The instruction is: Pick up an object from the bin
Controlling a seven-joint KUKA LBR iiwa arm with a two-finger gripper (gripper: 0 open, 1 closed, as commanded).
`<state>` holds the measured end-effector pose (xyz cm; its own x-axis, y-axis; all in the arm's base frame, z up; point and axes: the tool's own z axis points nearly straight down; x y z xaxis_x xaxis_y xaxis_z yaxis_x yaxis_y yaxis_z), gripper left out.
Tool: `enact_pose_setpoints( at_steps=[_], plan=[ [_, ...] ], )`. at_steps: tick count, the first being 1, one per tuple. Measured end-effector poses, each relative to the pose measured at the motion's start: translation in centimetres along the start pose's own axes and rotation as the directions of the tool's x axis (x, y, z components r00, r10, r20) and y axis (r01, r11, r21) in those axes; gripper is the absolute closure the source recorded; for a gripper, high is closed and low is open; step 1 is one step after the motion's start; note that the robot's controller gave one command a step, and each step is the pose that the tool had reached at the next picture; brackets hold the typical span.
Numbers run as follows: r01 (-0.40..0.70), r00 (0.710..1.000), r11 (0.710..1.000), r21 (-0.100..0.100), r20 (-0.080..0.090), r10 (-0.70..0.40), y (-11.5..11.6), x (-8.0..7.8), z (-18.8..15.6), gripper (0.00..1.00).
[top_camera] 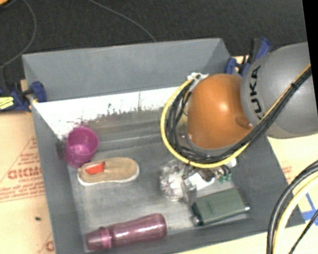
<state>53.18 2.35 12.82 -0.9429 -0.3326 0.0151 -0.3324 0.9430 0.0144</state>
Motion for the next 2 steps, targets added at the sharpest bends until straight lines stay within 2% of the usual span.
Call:
enact_pose_setpoints(
  at_steps=[2],
  plan=[
    [-0.003,1.000,1.000,0.002,0.007,0.003,0.0,-0.1,-3.1,1.00]
  ],
)
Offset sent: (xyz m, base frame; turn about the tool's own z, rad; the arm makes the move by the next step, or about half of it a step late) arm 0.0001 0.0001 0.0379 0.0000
